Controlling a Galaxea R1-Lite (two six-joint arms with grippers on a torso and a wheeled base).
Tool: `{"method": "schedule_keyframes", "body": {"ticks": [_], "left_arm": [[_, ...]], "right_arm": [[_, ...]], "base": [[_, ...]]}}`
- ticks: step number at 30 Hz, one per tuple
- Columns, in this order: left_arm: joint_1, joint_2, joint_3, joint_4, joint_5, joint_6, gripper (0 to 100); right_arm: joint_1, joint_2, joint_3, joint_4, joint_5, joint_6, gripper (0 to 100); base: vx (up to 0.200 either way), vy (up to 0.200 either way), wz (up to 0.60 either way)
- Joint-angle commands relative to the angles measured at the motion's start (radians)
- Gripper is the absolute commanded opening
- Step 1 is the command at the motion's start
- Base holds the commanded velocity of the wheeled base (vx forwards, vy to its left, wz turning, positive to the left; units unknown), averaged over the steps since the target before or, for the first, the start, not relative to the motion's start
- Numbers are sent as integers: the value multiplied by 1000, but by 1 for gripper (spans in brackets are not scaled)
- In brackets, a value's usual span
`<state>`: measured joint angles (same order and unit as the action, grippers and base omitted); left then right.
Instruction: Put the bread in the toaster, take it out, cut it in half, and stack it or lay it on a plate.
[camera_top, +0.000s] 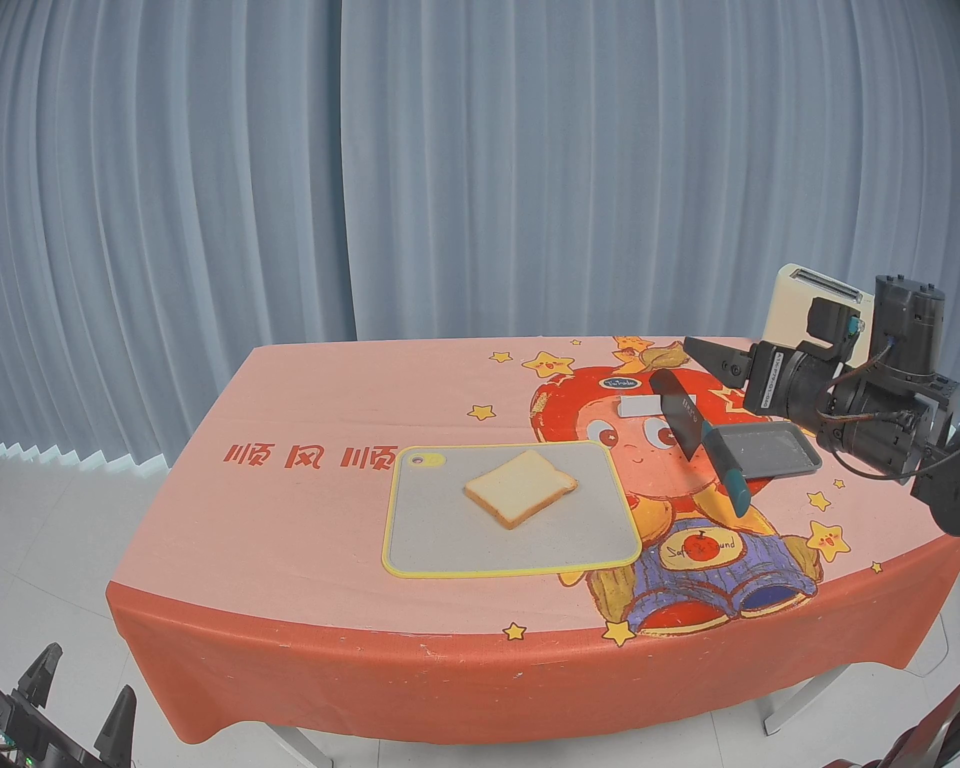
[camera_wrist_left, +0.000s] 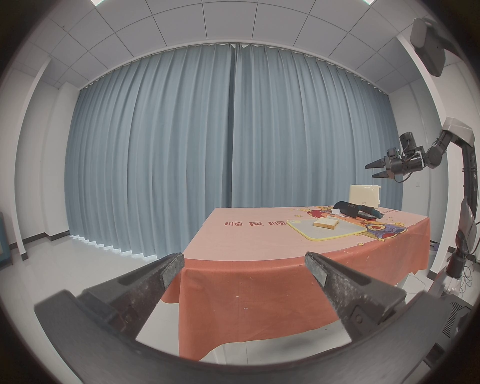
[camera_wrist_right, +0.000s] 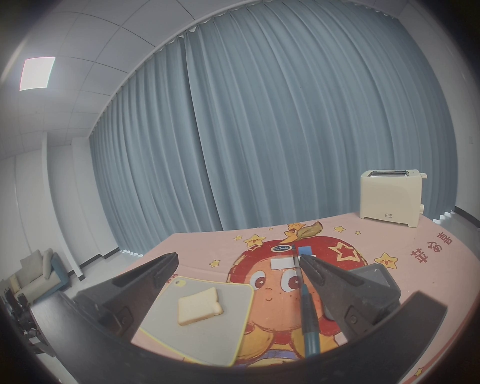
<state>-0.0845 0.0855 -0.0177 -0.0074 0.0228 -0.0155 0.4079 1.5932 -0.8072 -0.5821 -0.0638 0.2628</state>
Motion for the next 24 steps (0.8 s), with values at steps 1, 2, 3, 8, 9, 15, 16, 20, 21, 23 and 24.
{"method": "schedule_keyframes", "body": {"ticks": [1,2,3,8,9,15,16,20,21,23,24], "left_arm": [[0,0,18,0,0,-1,100],[0,0,18,0,0,0,100],[0,0,18,0,0,-1,100],[0,0,18,0,0,0,100],[0,0,18,0,0,-1,100],[0,0,18,0,0,0,100],[0,0,18,0,0,0,100],[0,0,18,0,0,0,100],[0,0,18,0,0,0,100],[2,0,18,0,0,0,100],[2,0,18,0,0,0,100]], "right_arm": [[-34,71,-17,-2,-4,0,100],[-43,80,-18,-2,-5,-4,100],[-55,91,-20,-7,-5,-10,100],[-70,105,-12,-8,-5,-45,100],[-72,105,-10,-8,-5,-46,100],[-61,103,-1,-10,-5,-46,100],[-58,103,2,-10,-5,-46,100],[-41,102,3,-12,-5,-45,100],[-38,102,5,-12,-5,-46,100],[-32,103,11,-12,-4,-46,100],[-29,105,14,-12,-4,-46,100]], "base": [[0,0,0],[0,0,0],[0,0,0],[0,0,0],[0,0,0],[0,0,0],[0,0,0],[0,0,0],[0,0,0],[0,0,0],[0,0,0]]}}
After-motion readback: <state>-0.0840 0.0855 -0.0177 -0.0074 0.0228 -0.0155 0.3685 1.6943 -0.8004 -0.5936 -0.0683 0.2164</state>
